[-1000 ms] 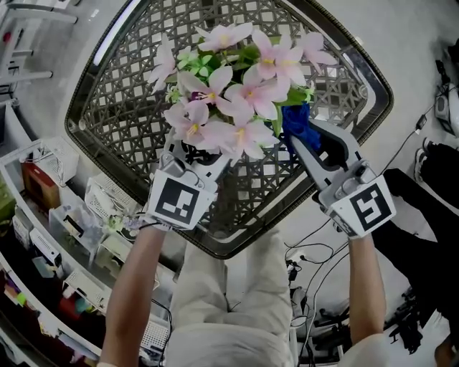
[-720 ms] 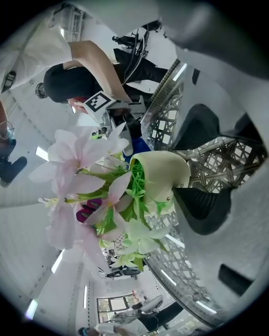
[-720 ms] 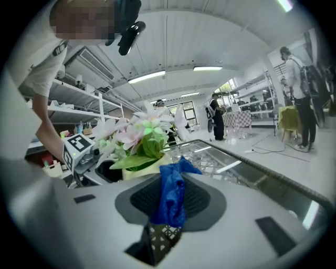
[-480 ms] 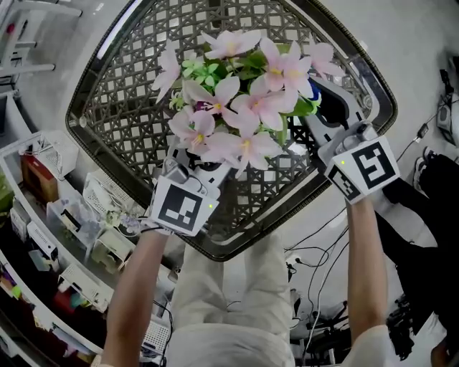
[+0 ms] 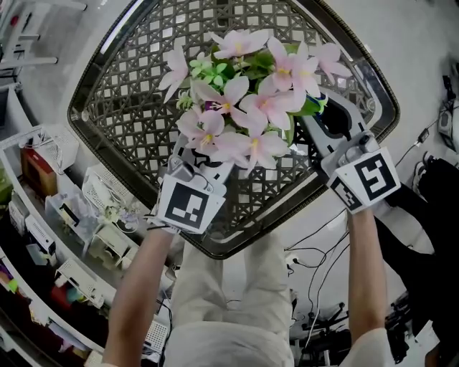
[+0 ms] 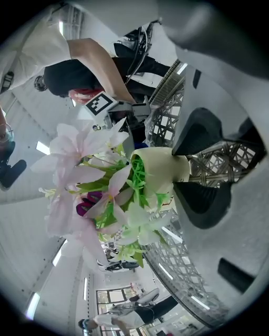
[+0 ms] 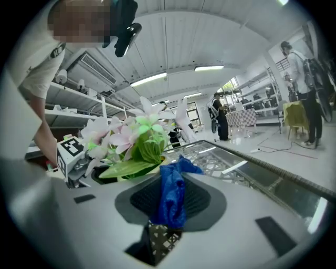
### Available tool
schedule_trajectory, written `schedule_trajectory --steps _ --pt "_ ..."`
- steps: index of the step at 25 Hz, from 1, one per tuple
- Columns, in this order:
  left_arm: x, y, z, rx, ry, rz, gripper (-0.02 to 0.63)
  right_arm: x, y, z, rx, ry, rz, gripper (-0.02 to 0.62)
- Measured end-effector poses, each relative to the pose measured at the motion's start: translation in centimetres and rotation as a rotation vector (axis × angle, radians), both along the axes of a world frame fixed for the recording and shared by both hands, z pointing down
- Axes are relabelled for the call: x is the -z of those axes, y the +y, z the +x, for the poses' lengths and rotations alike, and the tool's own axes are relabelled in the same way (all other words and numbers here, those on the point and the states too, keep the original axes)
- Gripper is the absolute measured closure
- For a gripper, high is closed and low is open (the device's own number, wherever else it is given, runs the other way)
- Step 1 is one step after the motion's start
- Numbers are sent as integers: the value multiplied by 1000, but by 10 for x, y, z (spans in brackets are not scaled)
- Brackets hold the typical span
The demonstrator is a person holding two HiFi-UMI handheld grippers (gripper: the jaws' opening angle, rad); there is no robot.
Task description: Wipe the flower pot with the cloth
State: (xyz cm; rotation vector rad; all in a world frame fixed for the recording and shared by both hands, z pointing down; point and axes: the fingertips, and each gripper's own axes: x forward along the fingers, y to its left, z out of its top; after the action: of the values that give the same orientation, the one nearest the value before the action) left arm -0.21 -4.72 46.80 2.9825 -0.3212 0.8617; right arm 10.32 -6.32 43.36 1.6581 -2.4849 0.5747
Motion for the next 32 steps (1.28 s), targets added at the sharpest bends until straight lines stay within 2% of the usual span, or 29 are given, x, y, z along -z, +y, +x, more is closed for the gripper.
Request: schedule_trajectory --steps 10,18,27,32 --pt "1 1 1 21 10 -12 453 2 37 -16 -28 -56 -24 485" --pt "1 4 -1 -4 1 -16 449 0 53 -31 -58 -81 -44 485" --pt "0 8 -1 -53 3 -24 443 -1 61 -50 1 -42 -64 485" --pt "-4 15 -1 -122 -24 -6 443 3 63 -75 70 -49 -63 486"
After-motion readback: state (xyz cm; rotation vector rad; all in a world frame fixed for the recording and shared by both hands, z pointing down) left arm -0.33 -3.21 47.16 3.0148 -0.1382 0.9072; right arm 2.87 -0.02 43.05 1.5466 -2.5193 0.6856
